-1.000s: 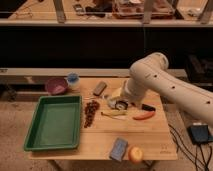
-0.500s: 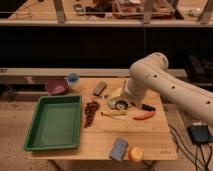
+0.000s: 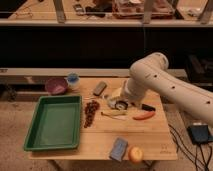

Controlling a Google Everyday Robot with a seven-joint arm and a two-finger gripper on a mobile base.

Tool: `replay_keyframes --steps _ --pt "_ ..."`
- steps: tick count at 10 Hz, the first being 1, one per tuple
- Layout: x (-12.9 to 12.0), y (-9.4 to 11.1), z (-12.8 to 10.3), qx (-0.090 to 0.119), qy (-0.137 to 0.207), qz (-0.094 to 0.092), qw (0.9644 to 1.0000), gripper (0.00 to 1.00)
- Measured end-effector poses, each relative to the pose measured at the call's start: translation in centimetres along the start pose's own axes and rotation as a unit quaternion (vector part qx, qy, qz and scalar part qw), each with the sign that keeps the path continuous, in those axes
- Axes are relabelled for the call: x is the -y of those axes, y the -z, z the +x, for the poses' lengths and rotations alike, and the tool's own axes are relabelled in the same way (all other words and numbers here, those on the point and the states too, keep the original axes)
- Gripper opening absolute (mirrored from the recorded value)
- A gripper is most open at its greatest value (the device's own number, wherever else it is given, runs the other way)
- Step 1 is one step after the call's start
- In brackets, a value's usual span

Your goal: Wipe purple bowl with eraser

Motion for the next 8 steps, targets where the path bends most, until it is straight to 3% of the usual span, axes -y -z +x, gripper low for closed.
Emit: replay_keyframes --steps 3,8 --pt "1.6 -0.5 1.3 -0.012 -0.008 0.003 0.9999 0.80" --pt "7.0 -2.3 8.7 -0.089 -0.017 0.007 0.9959 0.80"
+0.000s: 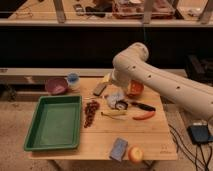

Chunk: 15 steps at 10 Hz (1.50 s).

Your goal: Wipe purple bowl with eraser

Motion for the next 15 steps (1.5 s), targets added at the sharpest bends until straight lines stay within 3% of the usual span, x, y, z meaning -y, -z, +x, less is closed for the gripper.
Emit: replay_keyframes --steps 2,6,8,13,15 --pt "3.2 -1.5 0.2 -0.026 0.000 -0.001 0.9997 0.80" --pt "7.6 -5.7 2.6 -0.035 -0.003 -0.019 0.9992 0.80" --pt "9.0 -7.6 3.0 -0.030 0.005 -0.022 0.9993 0.80" --pt "9.0 -7.6 3.0 -0.031 0.007 -0.025 0.9992 0.80" --pt "10.5 -7.2 3.4 -0.038 0.008 -0.058 0.9975 0.80"
